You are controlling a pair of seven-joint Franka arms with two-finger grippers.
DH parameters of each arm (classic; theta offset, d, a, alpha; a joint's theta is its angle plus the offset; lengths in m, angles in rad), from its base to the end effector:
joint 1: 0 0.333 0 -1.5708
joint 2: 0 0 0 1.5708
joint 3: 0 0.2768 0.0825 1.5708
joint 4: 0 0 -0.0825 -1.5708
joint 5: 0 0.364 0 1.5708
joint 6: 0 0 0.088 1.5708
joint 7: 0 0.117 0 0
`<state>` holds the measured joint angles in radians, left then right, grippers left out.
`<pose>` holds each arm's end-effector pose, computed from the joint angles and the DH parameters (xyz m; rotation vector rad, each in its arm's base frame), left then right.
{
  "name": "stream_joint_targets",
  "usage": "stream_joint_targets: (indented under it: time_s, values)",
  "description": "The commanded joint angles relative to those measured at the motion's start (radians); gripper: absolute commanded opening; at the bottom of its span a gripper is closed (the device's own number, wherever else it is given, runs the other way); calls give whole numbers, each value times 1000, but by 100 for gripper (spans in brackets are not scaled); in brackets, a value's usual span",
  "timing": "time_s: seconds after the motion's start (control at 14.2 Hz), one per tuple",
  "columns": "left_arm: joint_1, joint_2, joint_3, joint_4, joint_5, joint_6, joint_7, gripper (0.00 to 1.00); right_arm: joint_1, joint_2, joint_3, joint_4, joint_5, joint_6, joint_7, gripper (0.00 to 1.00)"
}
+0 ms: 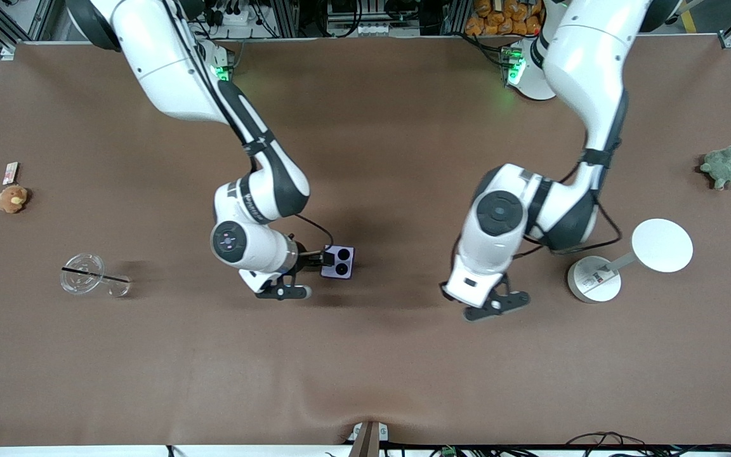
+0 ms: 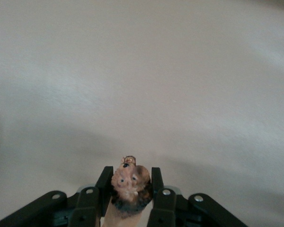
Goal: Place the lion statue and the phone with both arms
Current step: 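Carry the lion toward the lamp while the right gripper grasps the phone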
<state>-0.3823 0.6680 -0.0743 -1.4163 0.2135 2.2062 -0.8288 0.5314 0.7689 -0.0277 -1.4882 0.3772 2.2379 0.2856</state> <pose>0.6323 -0.2907 0.2882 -3.0667 -0.4240 -0.2794 0.5815 0.3391 0.1910 -2.8899 0.0171 0.1769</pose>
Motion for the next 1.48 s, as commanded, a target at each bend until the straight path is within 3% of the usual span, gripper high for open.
stream_joint_targets:
  time_s: [0.0,0.28,0.64,0.92,1.13,1.41]
  values:
    - [46,-24,-18,-42,9,-13,42,0,59,40,-12,55,-84,28,35,100]
    - [105,-24,-19,-81,10,-13,111,0,110,76,-14,54,-106,103,76,100]
    - [128,2,-18,-102,10,-8,125,0,116,84,-18,54,-230,112,150,100]
    - [160,2,-16,-133,13,-2,155,0,119,78,-29,52,-230,103,153,100]
    - [204,2,-16,-159,17,4,233,0,133,86,-28,52,-230,106,268,100]
    - [244,-5,-16,-233,21,98,312,0,137,98,-28,52,-228,111,316,100]
